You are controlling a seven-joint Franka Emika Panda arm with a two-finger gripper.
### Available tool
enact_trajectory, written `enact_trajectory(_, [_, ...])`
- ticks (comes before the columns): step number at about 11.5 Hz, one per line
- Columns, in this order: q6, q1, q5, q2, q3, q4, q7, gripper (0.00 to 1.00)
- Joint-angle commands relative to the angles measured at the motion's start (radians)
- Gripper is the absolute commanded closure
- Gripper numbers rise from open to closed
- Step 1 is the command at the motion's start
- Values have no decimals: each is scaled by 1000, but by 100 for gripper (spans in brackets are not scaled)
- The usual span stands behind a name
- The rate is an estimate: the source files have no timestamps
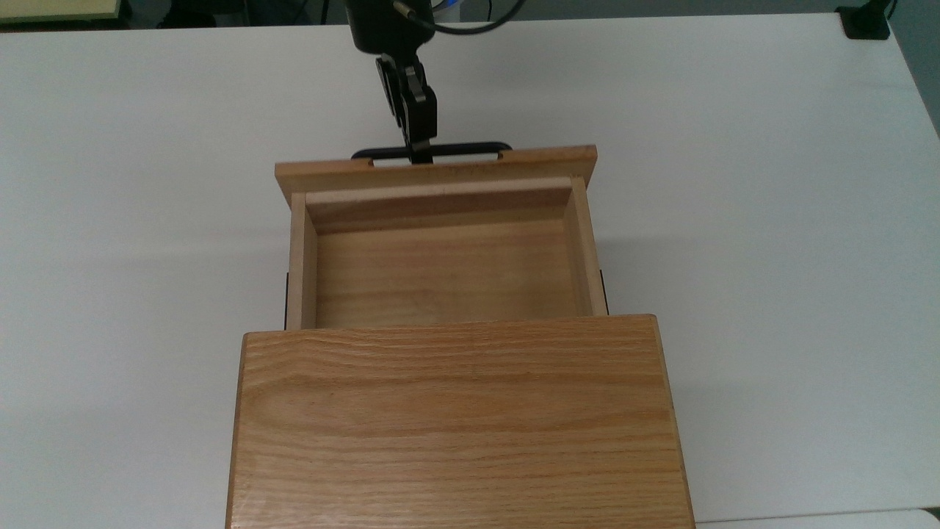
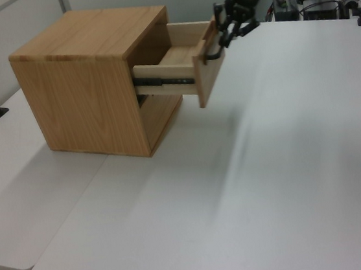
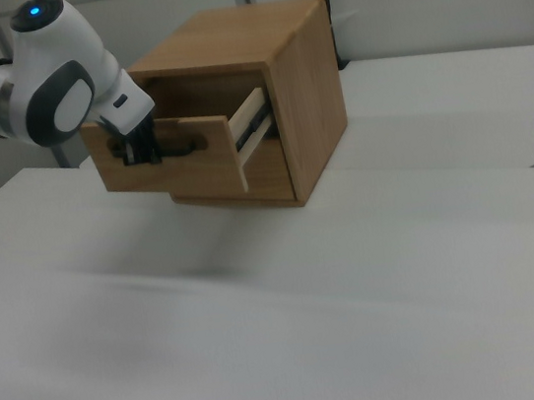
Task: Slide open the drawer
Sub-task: 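Pull the handle away from the cabinet, sliding the upper drawer out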
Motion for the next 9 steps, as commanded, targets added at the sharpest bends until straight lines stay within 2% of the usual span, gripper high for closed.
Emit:
enact_trajectory(1, [-149,4,31,-140,-10,-74,-180,100])
enact_trajectory(3, [-228,2,32,-162,-12,-94,-232,100])
enact_trajectory(4, [-240,2,34,-159,-10,-91,-238,43])
enact_trajectory(5, [-257,2,34,-153,-12,-78,-232,0])
enact_trajectory(6, [-289,2,34,-153,-12,-65,-260,0])
enact_trajectory(9, [-488,-3,14,-136,-13,56,-573,0])
